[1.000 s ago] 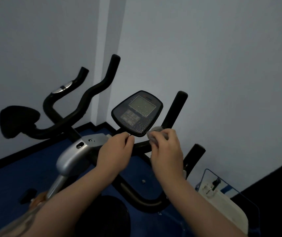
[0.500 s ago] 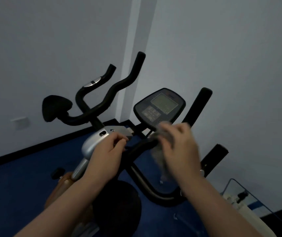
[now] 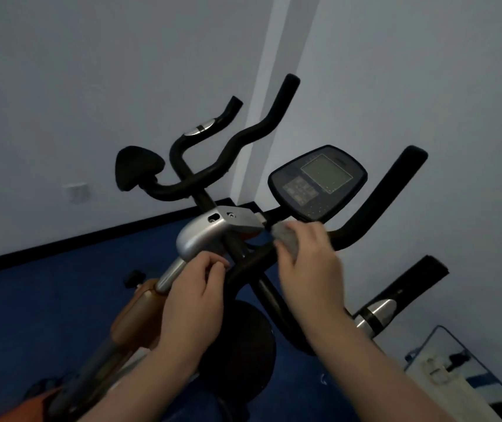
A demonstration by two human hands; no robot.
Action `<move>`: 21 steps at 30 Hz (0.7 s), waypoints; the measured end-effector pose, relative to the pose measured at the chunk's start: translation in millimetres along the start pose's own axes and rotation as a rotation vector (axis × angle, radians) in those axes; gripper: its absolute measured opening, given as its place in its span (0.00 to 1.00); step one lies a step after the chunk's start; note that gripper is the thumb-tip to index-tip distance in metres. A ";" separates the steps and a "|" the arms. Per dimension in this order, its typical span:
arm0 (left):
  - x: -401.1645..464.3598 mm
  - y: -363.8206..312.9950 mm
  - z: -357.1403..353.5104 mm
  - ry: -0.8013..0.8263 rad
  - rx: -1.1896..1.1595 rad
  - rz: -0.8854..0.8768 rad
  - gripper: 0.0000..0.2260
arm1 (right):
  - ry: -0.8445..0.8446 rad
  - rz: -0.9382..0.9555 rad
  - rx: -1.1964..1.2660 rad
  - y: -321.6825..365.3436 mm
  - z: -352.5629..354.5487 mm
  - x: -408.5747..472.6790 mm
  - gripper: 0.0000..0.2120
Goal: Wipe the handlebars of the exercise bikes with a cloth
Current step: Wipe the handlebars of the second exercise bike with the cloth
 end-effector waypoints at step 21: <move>-4.4 -0.3 7.1 -0.052 -0.038 -0.110 0.08 | 0.429 0.257 -0.106 31.6 -66.3 41.2 0.10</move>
Point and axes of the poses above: each hand's wrist, its own x-axis towards the middle knuckle, its own z-axis out of the back of the hand, y = z × x, the point moved 10 cm from there along x, towards the middle knuckle, and after that the axes turned 4 degrees about y, right-handed, at the moved point
